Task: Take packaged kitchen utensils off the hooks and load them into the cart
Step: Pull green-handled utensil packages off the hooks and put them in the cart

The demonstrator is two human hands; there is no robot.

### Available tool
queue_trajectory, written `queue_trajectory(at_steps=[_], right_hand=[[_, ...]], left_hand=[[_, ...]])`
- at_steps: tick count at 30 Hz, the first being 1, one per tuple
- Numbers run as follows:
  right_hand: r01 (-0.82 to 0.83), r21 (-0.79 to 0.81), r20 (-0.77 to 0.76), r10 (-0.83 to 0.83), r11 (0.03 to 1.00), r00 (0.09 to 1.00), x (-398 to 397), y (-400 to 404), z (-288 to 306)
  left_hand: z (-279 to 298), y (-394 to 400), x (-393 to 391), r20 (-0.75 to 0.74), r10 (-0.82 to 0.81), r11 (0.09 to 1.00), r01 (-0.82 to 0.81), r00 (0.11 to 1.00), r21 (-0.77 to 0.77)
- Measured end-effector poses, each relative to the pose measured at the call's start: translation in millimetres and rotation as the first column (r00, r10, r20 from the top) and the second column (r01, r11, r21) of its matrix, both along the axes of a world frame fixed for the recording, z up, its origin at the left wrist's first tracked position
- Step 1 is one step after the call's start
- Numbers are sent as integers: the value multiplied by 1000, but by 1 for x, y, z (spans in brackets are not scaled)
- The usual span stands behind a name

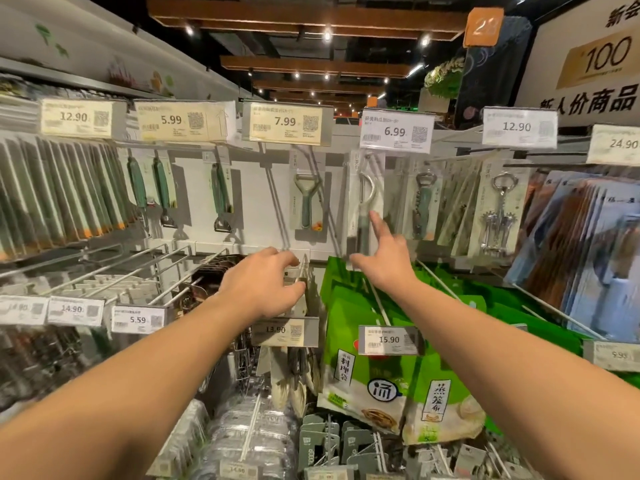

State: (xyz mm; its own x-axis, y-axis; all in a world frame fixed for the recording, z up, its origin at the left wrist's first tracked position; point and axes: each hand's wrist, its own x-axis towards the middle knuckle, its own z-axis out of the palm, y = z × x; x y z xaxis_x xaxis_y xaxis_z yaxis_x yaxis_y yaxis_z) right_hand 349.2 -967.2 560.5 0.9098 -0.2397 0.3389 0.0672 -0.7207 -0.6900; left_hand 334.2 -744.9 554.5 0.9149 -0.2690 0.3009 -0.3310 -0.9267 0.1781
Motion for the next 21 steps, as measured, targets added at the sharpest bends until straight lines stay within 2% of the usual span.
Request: queue_trajectory(at_steps=[6, 9, 12, 17, 21], right_hand=[[-28, -14, 3, 28, 1000, 1000, 10, 3, -17], [43, 37, 10, -43, 998, 999, 2, 11, -29], [91, -14, 60, -90, 996, 994, -8, 36, -35], [-144, 3, 99, 143, 990, 985, -30, 108, -28], [-368, -15, 63, 368, 930, 928, -60, 188, -33]], left_hand=[[-3, 15, 1, -58, 72, 997, -71, 996, 24], [-4, 27, -5, -62, 110, 994, -109, 992, 26], [-7, 43, -16, -43, 182, 983, -182, 982, 13], [-15, 81, -43, -17, 309, 951, -309, 951, -4], [-24, 139, -87, -23, 442, 897, -442, 897, -12]])
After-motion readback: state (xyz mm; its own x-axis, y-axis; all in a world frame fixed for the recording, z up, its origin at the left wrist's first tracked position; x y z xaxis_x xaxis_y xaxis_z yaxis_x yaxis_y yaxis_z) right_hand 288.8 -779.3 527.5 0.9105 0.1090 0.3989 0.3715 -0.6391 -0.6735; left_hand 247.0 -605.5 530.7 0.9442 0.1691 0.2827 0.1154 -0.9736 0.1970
